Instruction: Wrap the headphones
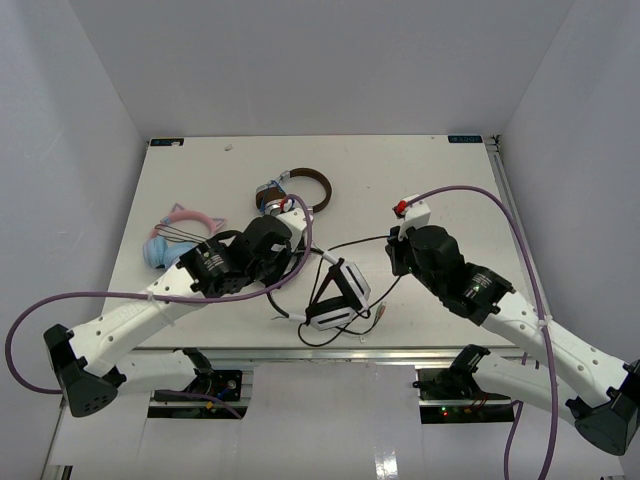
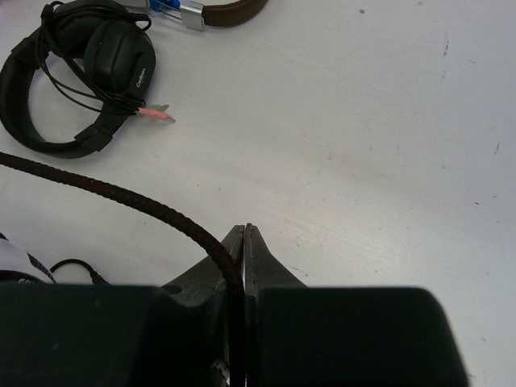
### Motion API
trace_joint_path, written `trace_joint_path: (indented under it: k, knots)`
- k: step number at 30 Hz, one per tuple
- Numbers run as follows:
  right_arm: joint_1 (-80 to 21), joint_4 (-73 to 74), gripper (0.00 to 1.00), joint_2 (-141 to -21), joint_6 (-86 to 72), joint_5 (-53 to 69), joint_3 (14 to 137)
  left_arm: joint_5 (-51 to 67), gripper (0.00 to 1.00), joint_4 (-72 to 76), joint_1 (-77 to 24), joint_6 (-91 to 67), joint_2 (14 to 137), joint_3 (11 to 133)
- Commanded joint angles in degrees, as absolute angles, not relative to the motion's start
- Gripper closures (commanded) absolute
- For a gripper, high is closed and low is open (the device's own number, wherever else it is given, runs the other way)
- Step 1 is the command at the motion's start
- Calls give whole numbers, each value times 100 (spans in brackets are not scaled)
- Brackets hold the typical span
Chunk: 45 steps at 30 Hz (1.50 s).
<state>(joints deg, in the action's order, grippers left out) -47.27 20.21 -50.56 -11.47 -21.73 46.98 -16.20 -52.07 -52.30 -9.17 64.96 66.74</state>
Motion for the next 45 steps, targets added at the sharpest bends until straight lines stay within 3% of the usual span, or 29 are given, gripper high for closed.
trace_joint_path:
  k: [1,8,16,25,37,45]
  knots:
    - [-4698,1964,92,-5045,-1196,-2483,4776,-1309,100,-5035,-5229,-1134,6148,6886]
    - [-4641,1995,92,-5110,-1158,-2500,4824,-1164,100,-5135,-5229,-1367,6041,7130]
    - [-4330,1813,92,-5324,-1058,-2440,4693,478,100,-4910,-5229,-1408,5713,7517]
    - [-4184,1787,92,-5473,-727,-2198,5150,1301,100,-4991,-5229,-1011,5787,7251]
    - [-4184,2266,92,-5790,-354,-1360,6162,-846,100,-5438,-5229,-785,6659,6616]
    - [-4202,1983,92,-5400,-545,-254,5565,-2376,100,-5405,-5221,-1213,7493,6612]
